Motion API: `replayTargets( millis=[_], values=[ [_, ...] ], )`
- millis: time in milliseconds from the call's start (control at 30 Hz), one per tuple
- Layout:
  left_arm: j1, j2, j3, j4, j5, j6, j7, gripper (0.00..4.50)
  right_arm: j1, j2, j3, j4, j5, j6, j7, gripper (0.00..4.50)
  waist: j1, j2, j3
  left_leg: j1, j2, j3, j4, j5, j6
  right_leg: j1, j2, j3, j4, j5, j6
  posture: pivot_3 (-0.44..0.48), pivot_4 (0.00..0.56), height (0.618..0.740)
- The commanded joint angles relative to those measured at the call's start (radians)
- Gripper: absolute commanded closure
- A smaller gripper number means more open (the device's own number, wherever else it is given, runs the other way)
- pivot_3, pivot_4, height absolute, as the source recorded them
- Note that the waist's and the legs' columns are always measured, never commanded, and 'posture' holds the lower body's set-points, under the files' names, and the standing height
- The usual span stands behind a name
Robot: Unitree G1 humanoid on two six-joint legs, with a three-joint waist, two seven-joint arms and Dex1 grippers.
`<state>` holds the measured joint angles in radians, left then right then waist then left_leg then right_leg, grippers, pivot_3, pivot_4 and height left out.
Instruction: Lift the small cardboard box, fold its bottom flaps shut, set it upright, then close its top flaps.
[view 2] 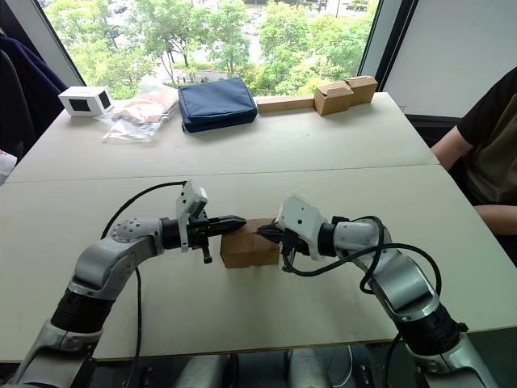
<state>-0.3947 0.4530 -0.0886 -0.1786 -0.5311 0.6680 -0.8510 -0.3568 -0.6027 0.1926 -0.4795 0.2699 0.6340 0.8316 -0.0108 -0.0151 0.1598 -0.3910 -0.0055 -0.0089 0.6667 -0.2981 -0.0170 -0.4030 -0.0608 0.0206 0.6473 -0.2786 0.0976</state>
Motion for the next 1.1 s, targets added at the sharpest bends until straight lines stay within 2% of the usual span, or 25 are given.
replayTargets(
  millis=[33,267,733,1100],
  values=[
    [-0.025,0.010,0.064,-0.072,-0.072,0.048,0.011,4.46,-0.024,0.018,-0.037,0.010,0.015,-0.014,-0.028,4.50,0.000,0.000,0.000,0.000,0.000,0.000,0.000,0.000,0.000,0.000,0.000,0.000,0.000,0.000,0.000,0.000,0.150,0.740],
    [-0.024,0.023,0.072,-0.116,-0.099,0.083,0.029,4.46,-0.038,0.032,-0.014,0.044,0.003,-0.041,-0.047,4.50,0.000,0.000,0.000,0.000,0.000,0.000,0.000,0.000,0.000,0.000,0.000,0.000,0.000,0.000,0.000,0.000,0.150,0.740],
    [0.032,0.075,-0.061,-0.097,0.060,-0.015,0.016,4.46,-0.029,0.041,0.074,0.078,-0.053,-0.057,-0.058,4.50,0.000,0.000,0.000,0.000,0.000,0.000,0.000,0.000,0.000,0.000,0.000,0.000,0.000,0.000,0.000,0.000,0.150,0.740],
    [0.037,0.065,-0.068,-0.100,0.069,-0.027,0.008,4.46,-0.013,0.032,0.101,0.110,-0.090,-0.084,-0.046,4.50,0.000,0.000,0.000,0.000,0.000,0.000,0.000,0.000,0.000,0.000,0.000,0.000,0.000,0.000,0.000,0.000,0.150,0.740]
  ],
)
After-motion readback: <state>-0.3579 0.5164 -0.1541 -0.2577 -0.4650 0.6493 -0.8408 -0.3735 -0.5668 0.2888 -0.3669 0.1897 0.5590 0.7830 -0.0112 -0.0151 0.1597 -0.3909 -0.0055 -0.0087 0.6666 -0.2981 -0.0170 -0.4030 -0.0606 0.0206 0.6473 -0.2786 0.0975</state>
